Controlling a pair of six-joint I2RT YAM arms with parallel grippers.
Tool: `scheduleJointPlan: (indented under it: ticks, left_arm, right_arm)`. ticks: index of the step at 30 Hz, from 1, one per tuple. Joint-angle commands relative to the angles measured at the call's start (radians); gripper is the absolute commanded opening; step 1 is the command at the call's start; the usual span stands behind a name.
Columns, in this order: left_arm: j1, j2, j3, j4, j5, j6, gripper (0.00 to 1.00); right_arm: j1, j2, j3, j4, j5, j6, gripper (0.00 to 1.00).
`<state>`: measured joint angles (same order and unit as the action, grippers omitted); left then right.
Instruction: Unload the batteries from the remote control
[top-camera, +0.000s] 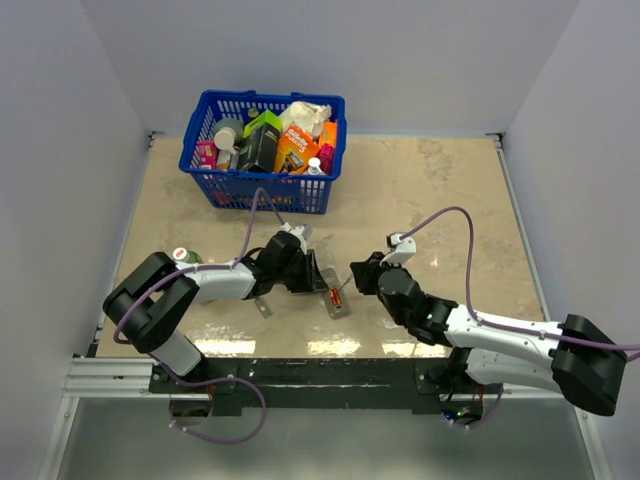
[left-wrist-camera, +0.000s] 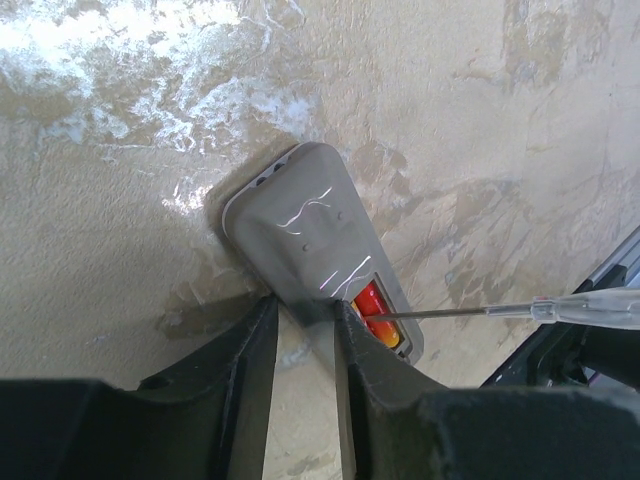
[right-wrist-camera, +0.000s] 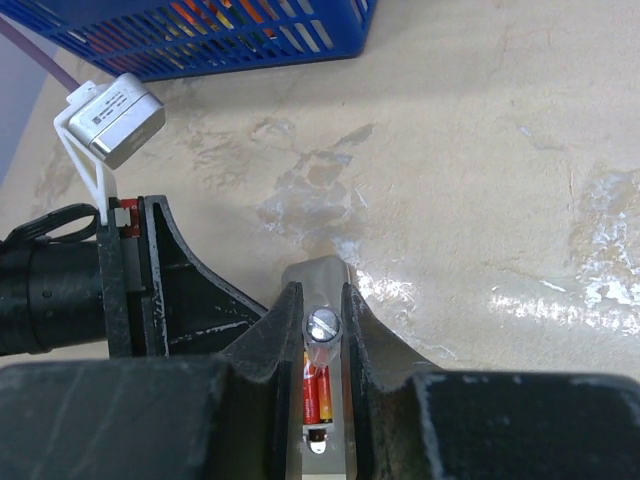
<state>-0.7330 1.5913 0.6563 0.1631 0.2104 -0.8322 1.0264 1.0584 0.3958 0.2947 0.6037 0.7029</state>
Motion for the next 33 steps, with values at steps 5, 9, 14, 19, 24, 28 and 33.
scheduleJointPlan:
  ticks: [5, 9, 14, 19, 24, 28, 33]
  left_arm:
    - [0.004, 0.001, -0.027, 0.021, -0.026, -0.018, 0.28]
    - [0.003, -0.001, -0.029, 0.023, -0.025, -0.027, 0.27]
    - [0.004, 0.001, -0.032, 0.030, -0.019, -0.033, 0.26]
    - [0.004, 0.006, -0.040, 0.046, -0.011, -0.044, 0.25]
    - [0.004, -0.002, -0.053, 0.053, -0.013, -0.051, 0.25]
    - [0.003, -0.007, -0.064, 0.055, -0.013, -0.056, 0.25]
    - [0.004, -0.010, -0.072, 0.056, -0.013, -0.061, 0.25]
  right_arm:
    - [-0.037, -0.001, -0.080, -0.098, -0.145, 0.026, 0.00]
    - [-0.037, -0.020, -0.071, -0.080, -0.162, -0.008, 0.00]
    - [-0.006, -0.040, -0.015, -0.032, -0.228, -0.185, 0.00]
    - [0.108, 0.055, 0.061, -0.055, -0.190, -0.250, 0.00]
    - [0.169, 0.164, 0.109, -0.157, -0.081, -0.102, 0.00]
    - [0.172, 0.195, 0.121, -0.203, -0.056, -0.031, 0.00]
    - [0.172, 0.207, 0.072, -0.172, -0.082, 0.058, 0.00]
